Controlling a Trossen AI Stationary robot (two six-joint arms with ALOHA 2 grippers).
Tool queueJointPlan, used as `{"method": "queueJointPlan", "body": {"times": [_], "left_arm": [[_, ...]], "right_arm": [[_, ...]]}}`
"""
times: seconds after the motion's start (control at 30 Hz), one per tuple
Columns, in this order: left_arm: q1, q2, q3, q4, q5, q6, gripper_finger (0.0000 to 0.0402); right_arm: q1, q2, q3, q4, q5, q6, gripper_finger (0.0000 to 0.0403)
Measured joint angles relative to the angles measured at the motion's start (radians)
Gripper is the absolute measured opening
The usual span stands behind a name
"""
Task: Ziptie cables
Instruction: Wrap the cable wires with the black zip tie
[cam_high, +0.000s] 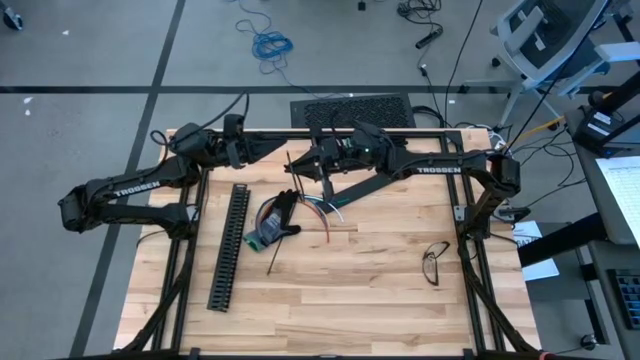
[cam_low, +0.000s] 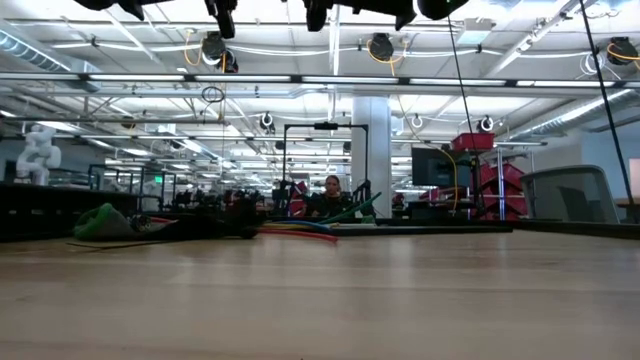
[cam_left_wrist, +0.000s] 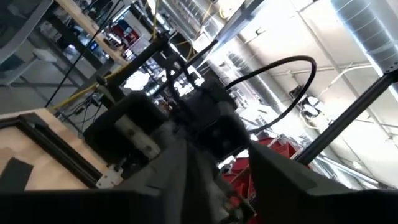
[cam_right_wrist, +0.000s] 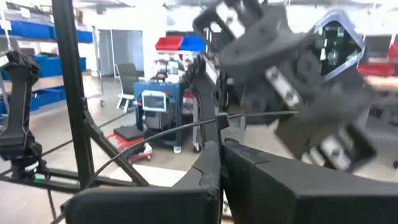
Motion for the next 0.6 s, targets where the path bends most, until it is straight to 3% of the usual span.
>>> {"method": "queueJointPlan", "body": {"times": [0.2, 0.6], "left_arm": [[-0.003, 0.000, 0.000, -0.004, 0.008, -0.062, 0.0224], [-0.022, 0.019, 0.000, 0.002, 0.007, -0.141, 0.0228]], "right_arm": [[-0.012, 0.000, 0.000, 0.024, -0.004, -0.007, 0.0000], [-0.020, 0.000, 0.000, 0.024, -0.003, -0.007, 0.0000]]}}
